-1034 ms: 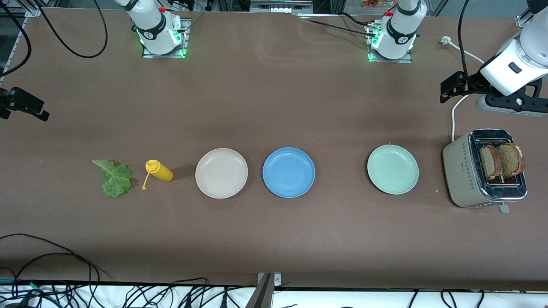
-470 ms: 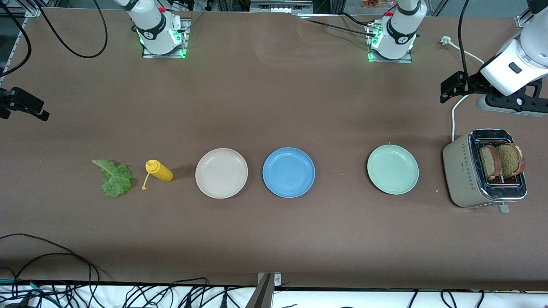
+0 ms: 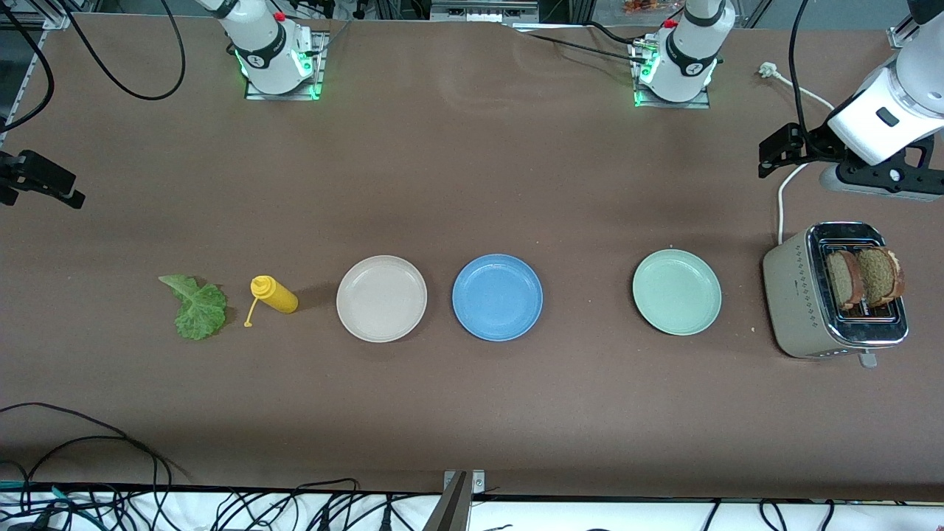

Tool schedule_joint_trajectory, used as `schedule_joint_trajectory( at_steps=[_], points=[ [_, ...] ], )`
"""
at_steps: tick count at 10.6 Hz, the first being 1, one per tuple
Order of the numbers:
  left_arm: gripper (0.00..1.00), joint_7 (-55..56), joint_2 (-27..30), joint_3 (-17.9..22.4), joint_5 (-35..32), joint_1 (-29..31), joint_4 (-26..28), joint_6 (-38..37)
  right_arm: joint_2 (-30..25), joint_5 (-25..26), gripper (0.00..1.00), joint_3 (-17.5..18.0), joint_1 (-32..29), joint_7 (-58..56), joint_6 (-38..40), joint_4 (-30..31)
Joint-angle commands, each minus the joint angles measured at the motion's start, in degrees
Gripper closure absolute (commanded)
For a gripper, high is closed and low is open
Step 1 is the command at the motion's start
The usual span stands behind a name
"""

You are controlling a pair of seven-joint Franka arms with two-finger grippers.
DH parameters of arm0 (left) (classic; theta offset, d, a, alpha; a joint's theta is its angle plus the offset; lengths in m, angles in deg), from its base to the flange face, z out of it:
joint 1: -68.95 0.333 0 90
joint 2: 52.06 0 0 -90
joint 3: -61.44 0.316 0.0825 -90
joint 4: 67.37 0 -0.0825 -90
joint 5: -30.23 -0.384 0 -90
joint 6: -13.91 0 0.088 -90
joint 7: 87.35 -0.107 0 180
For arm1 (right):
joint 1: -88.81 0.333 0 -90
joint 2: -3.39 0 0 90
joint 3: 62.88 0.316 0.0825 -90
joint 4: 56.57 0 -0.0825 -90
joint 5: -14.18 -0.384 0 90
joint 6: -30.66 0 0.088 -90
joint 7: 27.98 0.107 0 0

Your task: Make sandwich in blue plate with both arms

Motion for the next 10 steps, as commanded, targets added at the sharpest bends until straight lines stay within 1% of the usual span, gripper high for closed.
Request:
schedule_joint_trajectory(
  at_steps=[1,10],
  points=[
    [0.0,0.02,-0.68,0.02,-1.04,-0.2,-1.77,-1.31,-0.31,-0.79,0.0,-0.04,0.01,-0.02,1.01,-0.83],
    [0.0,-0.95,-1.56,-0.33,-1.04,-1.43,-2.12,-1.31,-0.31,-0.79,0.0,-0.04,0.01,-0.02,1.01,-0.83]
  ],
)
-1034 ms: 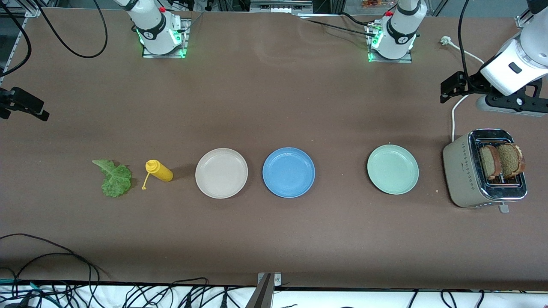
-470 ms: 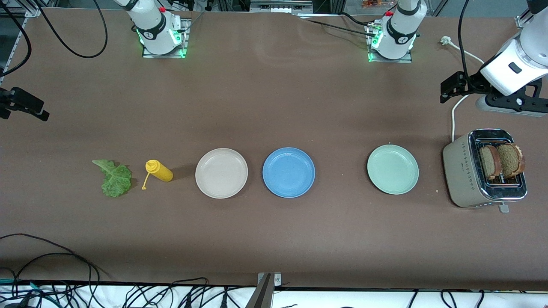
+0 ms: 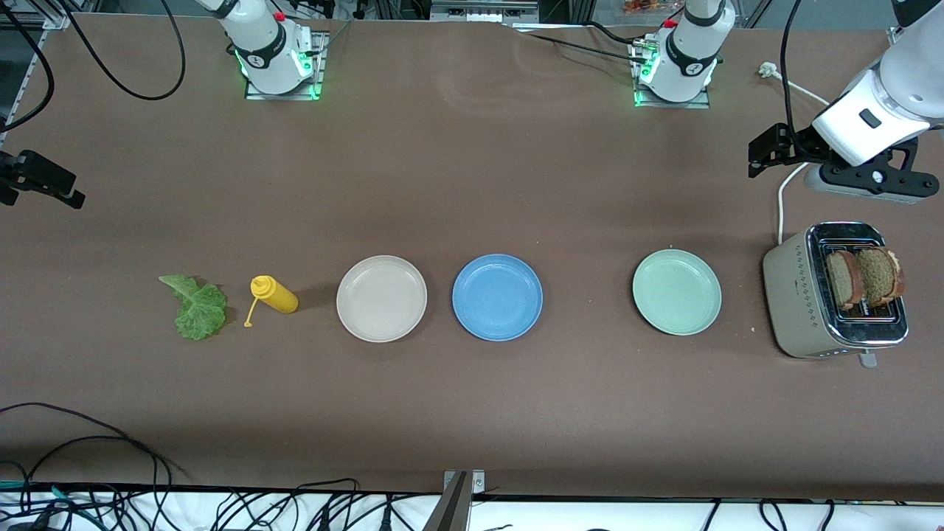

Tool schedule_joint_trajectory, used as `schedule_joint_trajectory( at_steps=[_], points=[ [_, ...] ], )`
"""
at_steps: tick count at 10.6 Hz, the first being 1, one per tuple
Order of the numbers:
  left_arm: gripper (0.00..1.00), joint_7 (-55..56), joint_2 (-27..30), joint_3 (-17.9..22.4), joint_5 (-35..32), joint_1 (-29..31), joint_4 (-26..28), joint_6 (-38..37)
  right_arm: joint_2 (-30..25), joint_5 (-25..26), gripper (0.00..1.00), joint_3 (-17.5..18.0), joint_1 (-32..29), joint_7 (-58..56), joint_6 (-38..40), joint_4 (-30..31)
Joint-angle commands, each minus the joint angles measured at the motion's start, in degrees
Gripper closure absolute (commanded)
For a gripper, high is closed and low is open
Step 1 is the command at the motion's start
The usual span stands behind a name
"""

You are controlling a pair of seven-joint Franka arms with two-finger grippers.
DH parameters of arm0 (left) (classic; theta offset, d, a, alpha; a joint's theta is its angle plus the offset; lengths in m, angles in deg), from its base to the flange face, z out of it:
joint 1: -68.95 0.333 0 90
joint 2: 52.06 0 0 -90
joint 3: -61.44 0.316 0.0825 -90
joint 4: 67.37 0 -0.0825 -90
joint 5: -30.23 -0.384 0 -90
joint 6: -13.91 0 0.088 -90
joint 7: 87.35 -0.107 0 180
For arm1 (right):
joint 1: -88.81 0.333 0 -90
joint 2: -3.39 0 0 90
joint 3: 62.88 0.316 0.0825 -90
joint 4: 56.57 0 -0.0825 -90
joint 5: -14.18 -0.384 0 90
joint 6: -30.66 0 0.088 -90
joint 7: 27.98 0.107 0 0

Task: Make sandwich in blue plate with both arms
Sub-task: 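Move the left gripper down over the toaster toward a bread slice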

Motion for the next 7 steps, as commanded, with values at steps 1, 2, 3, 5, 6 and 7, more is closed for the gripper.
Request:
schedule_joint_trajectory(
  at_steps=[1,2,3,5,6,7],
  points=[
    [0.0,-0.81,-1.15,0.23,-1.04,-0.57,-2.12,-1.31,-0.3,-0.79,0.0,-0.04,-0.08,-0.02,1.01,-0.82],
    [0.0,-0.81,-1.15,0.23,-1.04,-0.57,-2.12,-1.31,-0.3,-0.79,0.0,-0.04,0.0,-0.02,1.01,-0.82],
    [0.0,-0.81,-1.15,0.23,-0.95,-0.74,-2.12,-1.31,-0.3,-0.79,0.0,-0.04,0.0,-0.02,1.01,-0.82],
    [0.0,-0.72,-1.07,0.32,-0.69,-0.22,-2.03,-1.31,-0.3,-0.79,0.0,-0.04,0.0,-0.02,1.01,-0.82],
    [0.0,-0.63,-1.07,0.32,-0.69,0.04,-1.86,-1.31,-0.3,-0.79,0.0,-0.04,0.0,-0.02,1.01,-0.82],
    [0.0,-0.55,-1.07,0.41,-0.86,0.22,-1.85,-1.39,-0.3,-0.79,0.0,-0.04,0.0,-0.02,1.01,-0.82]
  ],
)
